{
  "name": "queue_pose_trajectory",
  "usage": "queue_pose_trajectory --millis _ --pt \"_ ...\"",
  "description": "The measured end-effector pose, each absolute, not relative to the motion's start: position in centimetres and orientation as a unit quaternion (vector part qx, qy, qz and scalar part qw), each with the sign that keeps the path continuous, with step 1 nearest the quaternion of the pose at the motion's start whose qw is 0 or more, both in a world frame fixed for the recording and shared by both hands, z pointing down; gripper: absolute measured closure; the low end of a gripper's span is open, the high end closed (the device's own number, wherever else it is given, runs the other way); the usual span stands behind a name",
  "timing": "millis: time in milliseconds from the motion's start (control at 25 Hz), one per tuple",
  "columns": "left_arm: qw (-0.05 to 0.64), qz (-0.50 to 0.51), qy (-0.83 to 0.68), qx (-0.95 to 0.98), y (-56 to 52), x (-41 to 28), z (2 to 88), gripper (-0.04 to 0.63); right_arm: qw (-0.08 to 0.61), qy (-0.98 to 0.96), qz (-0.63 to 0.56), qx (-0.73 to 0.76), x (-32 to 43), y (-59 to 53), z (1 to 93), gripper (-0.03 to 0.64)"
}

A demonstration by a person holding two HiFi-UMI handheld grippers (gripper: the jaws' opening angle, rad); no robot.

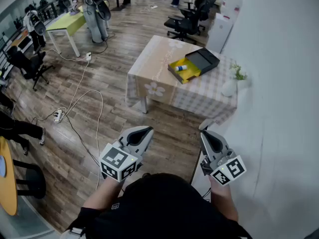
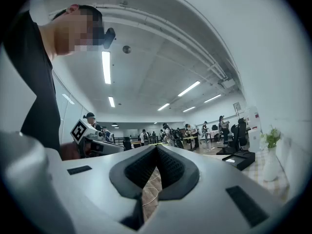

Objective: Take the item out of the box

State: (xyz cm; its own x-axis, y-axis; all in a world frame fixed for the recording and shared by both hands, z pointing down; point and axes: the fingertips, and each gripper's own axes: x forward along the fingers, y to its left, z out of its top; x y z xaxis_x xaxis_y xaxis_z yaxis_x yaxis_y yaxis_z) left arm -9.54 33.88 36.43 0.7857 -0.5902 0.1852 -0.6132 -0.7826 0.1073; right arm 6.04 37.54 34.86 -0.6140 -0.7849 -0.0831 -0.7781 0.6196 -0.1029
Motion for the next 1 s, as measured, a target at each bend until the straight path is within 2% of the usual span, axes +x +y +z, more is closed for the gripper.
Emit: queue_pose_trajectory --millis 480,1000 --pt "0.087 0.068 -0.314 0.943 32.9 -10.7 36.5 0.58 0.056 0.897 -0.031 -0.438 4.6 36.8 35.0 0.581" --pt "0.072 0.06 -0.284 0.954 32.4 -12.9 35.8 0.58 0.038 0.904 -0.009 -0.426 -0.9 37.0 34.0 0.58"
